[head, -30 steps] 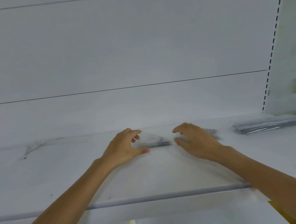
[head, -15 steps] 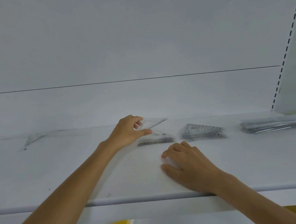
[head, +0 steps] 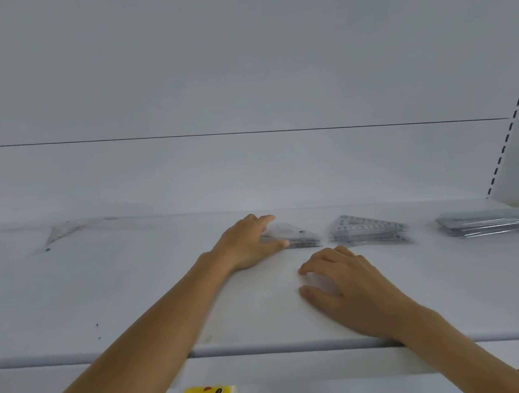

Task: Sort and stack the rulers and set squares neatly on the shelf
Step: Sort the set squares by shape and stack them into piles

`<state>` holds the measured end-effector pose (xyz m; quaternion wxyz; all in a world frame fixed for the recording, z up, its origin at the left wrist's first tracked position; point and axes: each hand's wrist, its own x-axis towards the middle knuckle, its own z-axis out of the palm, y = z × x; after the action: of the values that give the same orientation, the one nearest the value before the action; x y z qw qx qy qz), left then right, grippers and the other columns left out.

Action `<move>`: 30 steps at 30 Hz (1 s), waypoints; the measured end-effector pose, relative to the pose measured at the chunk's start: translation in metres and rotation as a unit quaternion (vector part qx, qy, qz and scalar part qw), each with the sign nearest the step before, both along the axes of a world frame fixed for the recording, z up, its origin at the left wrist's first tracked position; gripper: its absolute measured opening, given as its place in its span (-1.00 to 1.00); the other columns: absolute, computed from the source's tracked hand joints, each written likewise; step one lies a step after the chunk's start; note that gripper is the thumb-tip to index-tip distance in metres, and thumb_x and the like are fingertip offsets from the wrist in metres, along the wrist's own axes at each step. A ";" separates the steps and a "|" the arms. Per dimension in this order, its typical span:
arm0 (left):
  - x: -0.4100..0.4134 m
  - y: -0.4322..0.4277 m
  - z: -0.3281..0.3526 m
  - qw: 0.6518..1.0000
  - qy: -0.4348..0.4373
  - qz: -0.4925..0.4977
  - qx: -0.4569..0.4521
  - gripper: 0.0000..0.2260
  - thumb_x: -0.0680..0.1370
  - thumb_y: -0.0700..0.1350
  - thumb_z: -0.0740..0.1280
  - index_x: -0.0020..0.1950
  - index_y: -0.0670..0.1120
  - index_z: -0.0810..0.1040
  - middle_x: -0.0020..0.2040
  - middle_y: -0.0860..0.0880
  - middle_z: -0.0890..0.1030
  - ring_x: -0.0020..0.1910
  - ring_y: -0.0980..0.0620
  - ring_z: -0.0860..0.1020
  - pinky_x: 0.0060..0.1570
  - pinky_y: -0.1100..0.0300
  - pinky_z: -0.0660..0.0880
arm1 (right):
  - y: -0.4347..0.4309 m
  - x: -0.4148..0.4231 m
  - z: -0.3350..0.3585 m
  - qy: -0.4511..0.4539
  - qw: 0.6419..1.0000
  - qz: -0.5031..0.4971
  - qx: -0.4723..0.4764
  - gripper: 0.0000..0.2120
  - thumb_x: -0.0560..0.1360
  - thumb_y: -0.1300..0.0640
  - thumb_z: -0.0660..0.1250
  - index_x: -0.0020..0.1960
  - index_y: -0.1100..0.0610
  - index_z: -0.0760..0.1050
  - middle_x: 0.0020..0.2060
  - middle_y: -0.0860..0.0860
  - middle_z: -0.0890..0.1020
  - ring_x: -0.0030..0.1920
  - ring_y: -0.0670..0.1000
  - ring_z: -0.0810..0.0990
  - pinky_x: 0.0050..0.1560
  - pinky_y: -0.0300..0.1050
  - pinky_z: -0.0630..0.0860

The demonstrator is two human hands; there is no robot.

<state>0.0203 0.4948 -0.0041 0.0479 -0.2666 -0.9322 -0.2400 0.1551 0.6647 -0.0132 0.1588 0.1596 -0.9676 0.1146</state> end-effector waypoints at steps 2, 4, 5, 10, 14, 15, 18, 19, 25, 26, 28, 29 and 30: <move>0.001 0.000 0.002 1.000 0.005 0.003 0.006 -0.33 0.46 0.24 0.28 0.48 0.08 0.12 0.35 -0.01 0.36 0.32 0.03 0.35 0.14 0.17 0.26 | 0.000 0.001 0.002 -0.002 1.000 -0.002 0.005 -0.66 0.52 -0.20 0.09 0.24 -0.15 0.37 0.20 -0.26 0.40 0.17 -0.18 0.32 0.23 -0.22 0.25; 0.001 0.000 0.006 1.000 0.014 0.006 -0.006 -0.27 0.44 0.24 0.30 0.49 0.05 0.06 0.35 -0.03 0.35 0.33 -0.02 0.35 0.18 0.12 0.28 | -0.001 0.002 0.003 -0.003 1.000 -0.007 0.014 -0.68 0.52 -0.20 0.09 0.23 -0.16 0.37 0.18 -0.27 0.40 0.18 -0.19 0.32 0.23 -0.22 0.26; 0.000 -0.001 0.009 1.000 0.016 0.005 -0.016 -0.24 0.42 0.26 0.31 0.49 0.04 0.04 0.36 -0.05 0.35 0.33 -0.04 0.34 0.20 0.09 0.29 | -0.002 0.003 0.004 -0.003 1.000 -0.010 0.019 -0.69 0.52 -0.19 0.10 0.22 -0.16 0.37 0.18 -0.28 0.41 0.18 -0.19 0.32 0.22 -0.23 0.27; -0.012 -0.036 0.023 0.999 0.030 -0.010 -0.029 -0.36 0.46 0.24 0.28 0.45 0.04 0.19 0.33 -0.03 0.37 0.29 -0.03 0.39 0.20 0.07 0.35 | -0.026 -0.012 0.013 0.053 0.997 -0.019 0.046 -0.72 0.55 -0.08 0.17 0.23 -0.08 0.42 0.20 -0.23 0.43 0.23 -0.17 0.36 0.16 -0.37 0.21; -0.037 -0.120 0.026 0.998 0.053 0.024 -0.034 -0.53 0.51 0.15 0.26 0.37 0.02 0.34 0.30 -0.03 0.40 0.29 -0.01 0.36 0.21 0.10 0.34 | -0.086 -0.049 0.024 0.062 0.998 0.007 0.014 -0.73 0.54 -0.04 0.20 0.22 -0.04 0.44 0.18 -0.18 0.47 0.18 -0.15 0.41 0.10 -0.38 0.22; -0.043 -0.146 0.025 0.997 0.057 0.040 -0.037 -0.55 0.51 0.14 0.26 0.36 0.01 0.35 0.30 -0.05 0.39 0.30 -0.02 0.35 0.21 0.10 0.33 | -0.103 -0.060 0.026 0.057 0.998 0.013 0.011 -0.72 0.55 -0.05 0.19 0.23 -0.04 0.43 0.18 -0.17 0.46 0.17 -0.15 0.41 0.11 -0.36 0.23; -0.057 -0.224 0.020 0.994 0.042 0.094 -0.040 -0.57 0.51 0.10 0.28 0.34 -0.01 0.39 0.28 -0.08 0.41 0.28 -0.04 0.37 0.23 0.10 0.34 | -0.152 -0.094 0.029 0.025 1.000 0.017 0.006 -0.70 0.55 -0.07 0.19 0.24 -0.02 0.41 0.19 -0.10 0.47 0.21 -0.09 0.40 0.20 -0.22 0.32; -0.061 -0.249 0.019 0.992 0.035 0.112 -0.044 -0.58 0.51 0.09 0.29 0.33 -0.01 0.39 0.27 -0.08 0.42 0.27 -0.04 0.38 0.23 0.10 0.34 | -0.168 -0.105 0.029 0.015 1.000 0.017 0.002 -0.69 0.55 -0.07 0.19 0.25 -0.01 0.40 0.20 -0.08 0.47 0.22 -0.07 0.40 0.21 -0.18 0.33; -0.078 -0.357 0.008 0.985 -0.004 0.168 -0.043 -0.63 0.52 0.04 0.30 0.30 -0.03 0.43 0.27 -0.07 0.45 0.26 -0.03 0.41 0.15 0.18 0.32 | -0.239 -0.152 0.031 -0.054 0.999 -0.005 -0.004 -0.65 0.54 -0.09 0.21 0.27 0.02 0.37 0.21 -0.02 0.44 0.23 -0.02 0.40 0.13 -0.15 0.34; -0.082 -0.369 0.006 0.984 -0.003 0.170 -0.043 -0.63 0.52 0.05 0.30 0.29 -0.03 0.44 0.28 -0.06 0.45 0.27 -0.03 0.40 0.15 0.18 0.31 | -0.252 -0.159 0.033 -0.065 0.998 -0.010 -0.004 -0.63 0.53 -0.09 0.21 0.27 0.04 0.37 0.22 0.00 0.43 0.23 0.00 0.41 0.14 -0.13 0.35; -0.090 -0.388 0.004 0.985 0.005 0.169 -0.038 -0.62 0.52 0.08 0.29 0.30 -0.01 0.44 0.31 -0.03 0.44 0.30 -0.01 0.38 0.19 0.18 0.29 | -0.274 -0.172 0.035 -0.079 0.997 -0.021 0.001 -0.61 0.53 -0.09 0.22 0.29 0.06 0.36 0.25 0.03 0.42 0.23 0.04 0.42 0.13 -0.11 0.36; -0.094 -0.395 0.003 0.985 0.016 0.167 -0.035 -0.62 0.53 0.09 0.27 0.31 -0.01 0.43 0.34 -0.01 0.42 0.33 0.00 0.36 0.23 0.17 0.27 | -0.284 -0.179 0.036 -0.082 0.996 -0.025 0.003 -0.60 0.53 -0.09 0.22 0.30 0.08 0.36 0.26 0.04 0.42 0.23 0.05 0.42 0.11 -0.11 0.35; -0.097 -0.400 0.002 0.986 0.029 0.165 -0.027 -0.61 0.53 0.10 0.25 0.33 0.00 0.41 0.36 0.01 0.40 0.35 0.01 0.33 0.28 0.15 0.25 | -0.294 -0.185 0.037 -0.083 0.996 -0.030 0.003 -0.59 0.53 -0.08 0.22 0.30 0.09 0.36 0.27 0.04 0.41 0.23 0.06 0.42 0.10 -0.11 0.35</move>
<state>-0.0772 0.0953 -0.0019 0.1062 -0.1171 -0.9678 -0.1957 -0.0300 0.3708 0.0243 0.0811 0.1213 -0.9821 0.1194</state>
